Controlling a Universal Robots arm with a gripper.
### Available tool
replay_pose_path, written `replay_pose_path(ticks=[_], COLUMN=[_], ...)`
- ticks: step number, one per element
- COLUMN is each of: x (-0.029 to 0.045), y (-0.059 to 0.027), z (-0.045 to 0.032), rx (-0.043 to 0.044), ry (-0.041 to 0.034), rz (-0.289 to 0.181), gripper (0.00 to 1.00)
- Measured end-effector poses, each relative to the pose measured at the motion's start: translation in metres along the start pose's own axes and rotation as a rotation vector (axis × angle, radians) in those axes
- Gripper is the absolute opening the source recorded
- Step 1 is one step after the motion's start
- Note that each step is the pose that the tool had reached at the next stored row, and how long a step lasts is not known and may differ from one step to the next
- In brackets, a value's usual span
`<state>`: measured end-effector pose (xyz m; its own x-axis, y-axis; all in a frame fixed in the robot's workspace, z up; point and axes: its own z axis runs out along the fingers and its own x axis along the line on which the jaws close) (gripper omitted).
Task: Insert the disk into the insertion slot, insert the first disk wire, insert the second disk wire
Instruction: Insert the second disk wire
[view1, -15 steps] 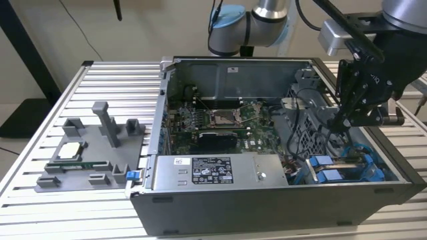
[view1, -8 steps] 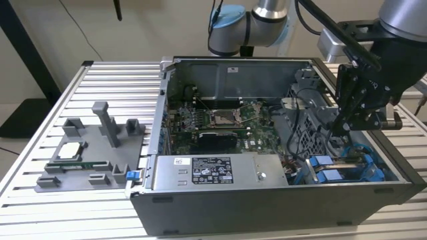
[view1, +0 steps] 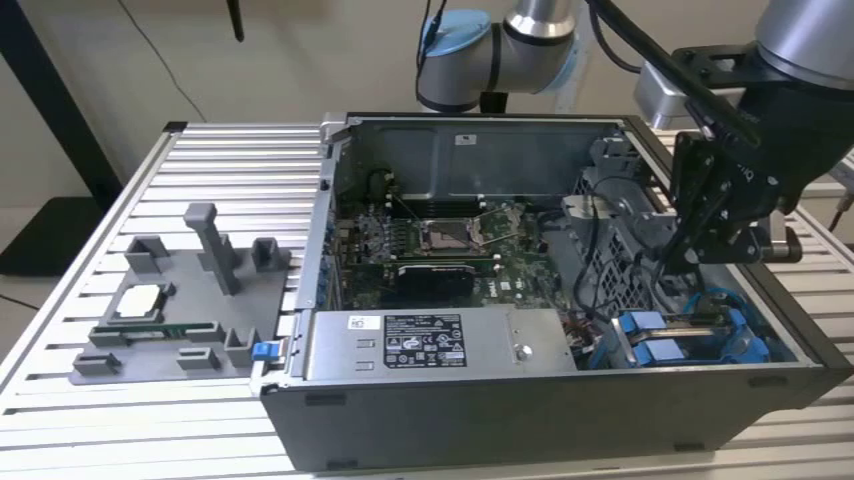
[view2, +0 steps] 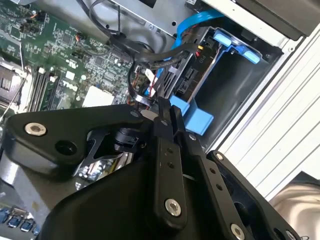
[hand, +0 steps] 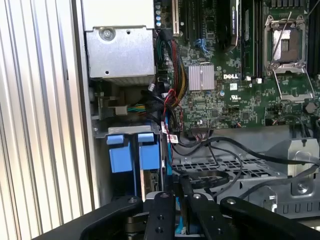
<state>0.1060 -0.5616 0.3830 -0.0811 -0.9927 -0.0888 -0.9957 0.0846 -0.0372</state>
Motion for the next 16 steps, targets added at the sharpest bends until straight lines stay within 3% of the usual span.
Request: replay_pose_path(ticks=[8,13,16], x=[0.0003,0.001,0.002], y=[0.0001,0.0003,-0.001], z=[0.0033,0.0113,0.0141], rx=[0.0001,0.0045,0.0056], ry=[-0.0002,0.0003,0.0098], rz=[0.0,0.0,-0.001], gripper=[0.0,0.0,0.0])
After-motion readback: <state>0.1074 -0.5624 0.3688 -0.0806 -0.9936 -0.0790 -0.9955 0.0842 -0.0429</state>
